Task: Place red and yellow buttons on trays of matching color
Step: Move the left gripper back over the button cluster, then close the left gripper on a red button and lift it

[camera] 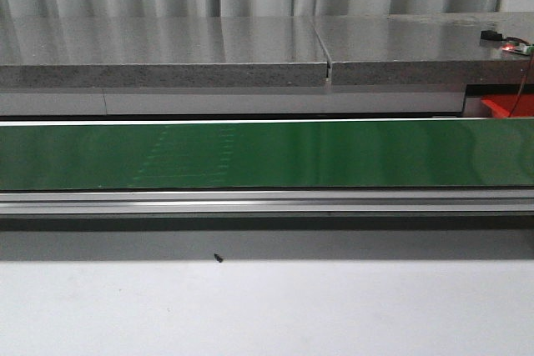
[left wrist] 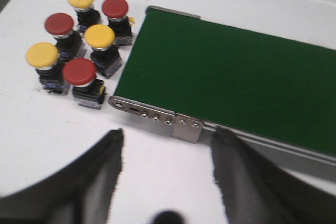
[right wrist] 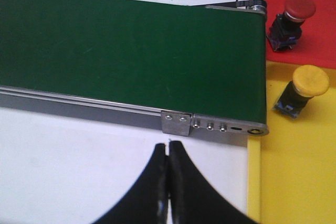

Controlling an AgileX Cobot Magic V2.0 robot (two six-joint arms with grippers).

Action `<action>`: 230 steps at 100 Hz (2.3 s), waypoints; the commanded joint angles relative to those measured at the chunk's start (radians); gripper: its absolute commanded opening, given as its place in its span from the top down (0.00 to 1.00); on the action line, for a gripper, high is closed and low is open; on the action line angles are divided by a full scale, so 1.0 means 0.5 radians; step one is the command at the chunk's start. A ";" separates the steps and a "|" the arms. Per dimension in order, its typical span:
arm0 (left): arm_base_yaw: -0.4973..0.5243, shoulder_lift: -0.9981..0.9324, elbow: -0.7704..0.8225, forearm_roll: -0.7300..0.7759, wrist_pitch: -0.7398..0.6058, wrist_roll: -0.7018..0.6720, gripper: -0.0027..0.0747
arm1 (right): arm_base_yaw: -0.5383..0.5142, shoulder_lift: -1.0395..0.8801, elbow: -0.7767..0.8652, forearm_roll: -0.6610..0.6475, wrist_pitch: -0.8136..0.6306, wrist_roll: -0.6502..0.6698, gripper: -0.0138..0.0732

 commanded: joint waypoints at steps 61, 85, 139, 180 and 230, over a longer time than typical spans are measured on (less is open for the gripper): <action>0.408 0.691 -0.580 0.073 0.226 -0.243 0.17 | 0.005 -0.004 -0.046 0.014 -0.110 -0.006 0.92; 0.467 1.060 -0.670 -0.002 0.134 -0.402 0.20 | 0.005 -0.004 -0.046 0.014 -0.110 -0.006 0.92; 0.524 1.742 -0.983 -0.180 0.245 -0.435 0.21 | 0.005 -0.004 -0.046 0.014 -0.110 -0.006 0.92; 0.529 1.950 -0.993 -0.140 0.092 -0.452 0.28 | 0.005 -0.004 -0.046 0.014 -0.110 -0.006 0.92; 0.529 2.065 -0.995 -0.195 -0.095 -0.452 0.48 | 0.005 -0.004 -0.046 0.014 -0.110 -0.006 0.92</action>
